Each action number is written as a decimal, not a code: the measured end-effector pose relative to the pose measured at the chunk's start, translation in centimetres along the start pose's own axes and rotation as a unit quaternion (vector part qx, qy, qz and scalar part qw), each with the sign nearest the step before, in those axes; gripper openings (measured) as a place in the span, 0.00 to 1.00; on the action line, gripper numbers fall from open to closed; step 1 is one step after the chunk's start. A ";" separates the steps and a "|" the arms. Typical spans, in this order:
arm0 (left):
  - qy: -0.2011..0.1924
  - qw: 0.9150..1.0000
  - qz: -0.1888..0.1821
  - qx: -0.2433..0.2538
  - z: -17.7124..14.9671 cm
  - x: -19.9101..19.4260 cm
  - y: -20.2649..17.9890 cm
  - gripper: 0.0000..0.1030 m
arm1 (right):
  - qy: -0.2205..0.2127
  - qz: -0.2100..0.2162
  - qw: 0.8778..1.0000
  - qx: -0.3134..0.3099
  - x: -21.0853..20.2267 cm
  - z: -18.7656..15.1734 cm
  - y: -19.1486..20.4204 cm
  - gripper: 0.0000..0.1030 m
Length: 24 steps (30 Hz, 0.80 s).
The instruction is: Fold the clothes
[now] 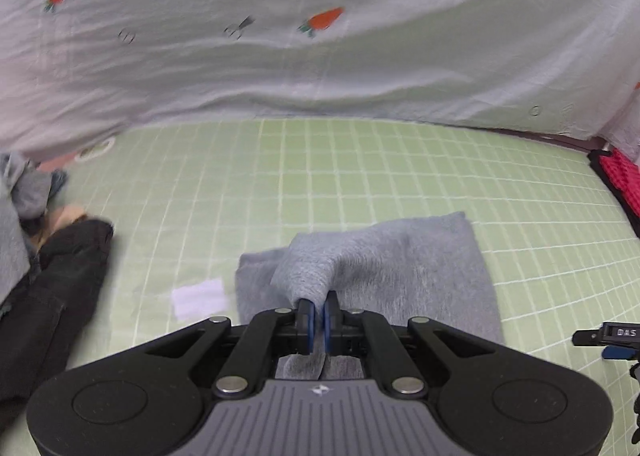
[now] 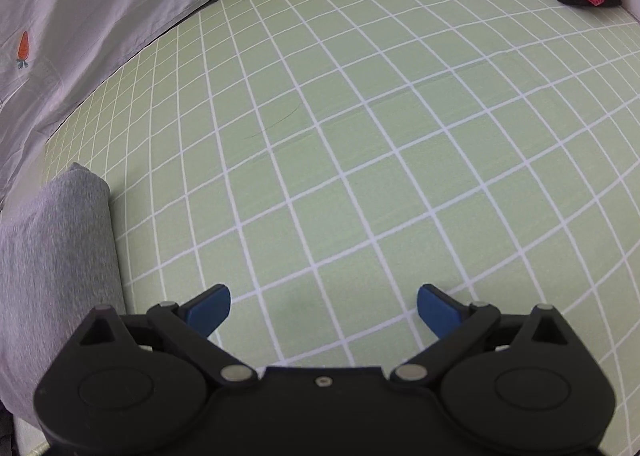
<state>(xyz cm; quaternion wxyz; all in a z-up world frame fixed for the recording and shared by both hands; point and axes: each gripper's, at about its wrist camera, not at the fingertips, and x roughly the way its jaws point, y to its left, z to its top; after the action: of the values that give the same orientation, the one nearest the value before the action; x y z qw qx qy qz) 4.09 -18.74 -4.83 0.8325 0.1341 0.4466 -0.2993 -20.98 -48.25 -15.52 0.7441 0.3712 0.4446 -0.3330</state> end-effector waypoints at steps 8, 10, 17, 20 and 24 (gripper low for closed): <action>0.057 0.996 -0.029 -0.066 -5.4 3.7 5.8 0.38 | -0.008 -0.007 0.999 -0.037 0.0 -1.1 4.2 0.98; 0.051 0.994 -0.071 -0.073 -6.3 3.5 6.2 0.45 | -0.008 -0.010 0.999 -0.038 0.1 -1.2 4.9 0.98; 0.041 0.986 -0.135 -0.089 -7.6 3.8 6.2 0.55 | -0.007 -0.022 0.998 -0.052 0.3 -1.2 6.7 0.98; 0.035 0.985 -0.133 -0.107 -8.4 3.3 7.0 0.60 | -0.004 -0.020 0.998 -0.068 0.2 -1.5 7.3 0.98; 0.029 0.985 -0.142 -0.098 -9.8 1.6 7.4 0.62 | 0.000 -0.015 0.996 -0.086 0.3 -1.8 8.0 0.98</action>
<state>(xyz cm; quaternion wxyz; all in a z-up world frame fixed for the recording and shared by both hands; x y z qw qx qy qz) 2.84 -8.70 -12.05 0.7776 -0.0046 0.5121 -0.3648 -15.05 -42.74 -14.36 0.7680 0.2994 0.4773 -0.3046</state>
